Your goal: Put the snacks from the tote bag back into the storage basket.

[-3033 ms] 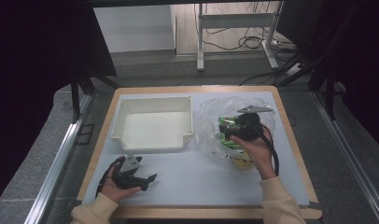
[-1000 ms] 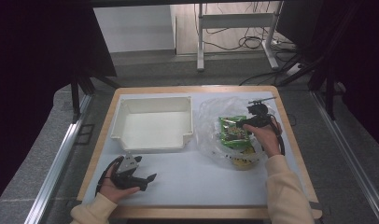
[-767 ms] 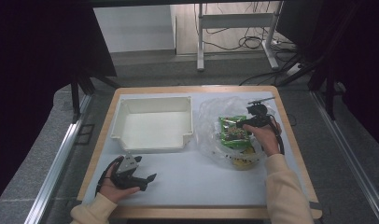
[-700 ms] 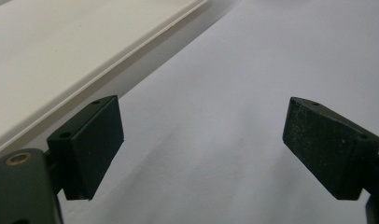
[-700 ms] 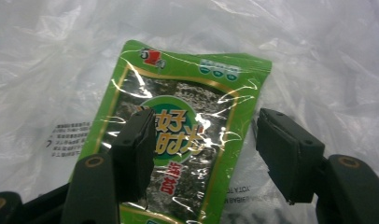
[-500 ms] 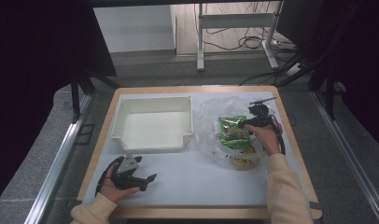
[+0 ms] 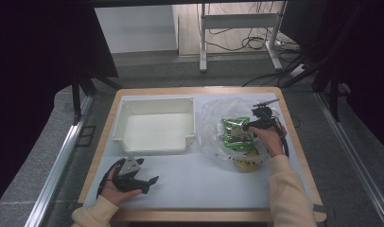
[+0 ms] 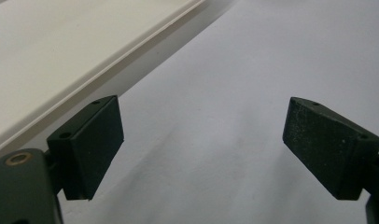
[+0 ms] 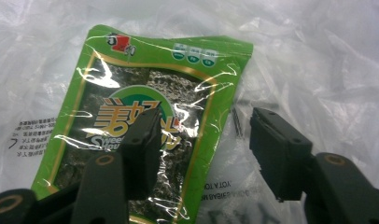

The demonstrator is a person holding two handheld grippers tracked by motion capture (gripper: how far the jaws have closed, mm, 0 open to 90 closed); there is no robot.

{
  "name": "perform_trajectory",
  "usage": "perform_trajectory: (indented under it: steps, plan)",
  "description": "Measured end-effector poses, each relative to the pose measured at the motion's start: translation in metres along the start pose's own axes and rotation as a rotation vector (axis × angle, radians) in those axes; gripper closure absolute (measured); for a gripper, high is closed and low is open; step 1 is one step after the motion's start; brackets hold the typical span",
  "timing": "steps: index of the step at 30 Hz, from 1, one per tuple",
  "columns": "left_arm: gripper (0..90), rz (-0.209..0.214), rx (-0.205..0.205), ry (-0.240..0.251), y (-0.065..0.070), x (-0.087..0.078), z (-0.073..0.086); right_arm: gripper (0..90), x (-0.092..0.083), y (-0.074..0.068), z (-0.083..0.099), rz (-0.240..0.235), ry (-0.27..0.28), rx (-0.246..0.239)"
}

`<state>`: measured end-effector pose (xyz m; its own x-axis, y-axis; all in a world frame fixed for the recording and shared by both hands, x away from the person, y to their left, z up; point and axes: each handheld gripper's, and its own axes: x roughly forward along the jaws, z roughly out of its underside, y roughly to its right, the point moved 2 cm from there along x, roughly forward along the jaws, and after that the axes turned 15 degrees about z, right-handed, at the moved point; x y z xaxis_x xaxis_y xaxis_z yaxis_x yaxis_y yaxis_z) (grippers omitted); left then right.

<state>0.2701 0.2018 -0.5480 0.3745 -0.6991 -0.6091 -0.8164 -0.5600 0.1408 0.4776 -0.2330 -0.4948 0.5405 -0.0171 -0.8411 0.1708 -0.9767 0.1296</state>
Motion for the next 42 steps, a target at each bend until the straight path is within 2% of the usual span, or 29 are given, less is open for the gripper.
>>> perform_trajectory:
  steps: [12,19,25,27,30,36,42]
  plan:
    - [12.3,0.000,-0.001,0.004,0.000,0.000,0.000,55.0,0.010,0.000,0.002,0.010,-0.047,-0.014]
    - [12.4,-0.002,-0.009,0.013,-0.002,-0.002,0.000,58.7,0.013,0.001,0.002,0.007,-0.062,0.005]
    - [12.4,-0.002,-0.004,0.011,-0.001,-0.002,0.000,60.1,0.016,0.001,0.002,-0.007,-0.098,0.064]
    - [12.4,-0.003,-0.010,0.018,-0.002,-0.003,0.000,60.9,0.016,0.001,0.002,-0.005,-0.097,0.064]
    - [12.4,-0.004,-0.010,0.017,-0.002,-0.003,0.000,64.0,0.015,-0.002,0.002,0.005,-0.100,0.059]
    - [12.4,-0.001,-0.004,0.012,-0.001,-0.002,0.000,75.9,0.017,-0.004,0.002,-0.020,-0.138,0.123]
    - [12.4,0.002,-0.005,0.014,-0.001,-0.002,0.000,78.8,0.016,-0.007,0.001,-0.001,-0.138,0.119]
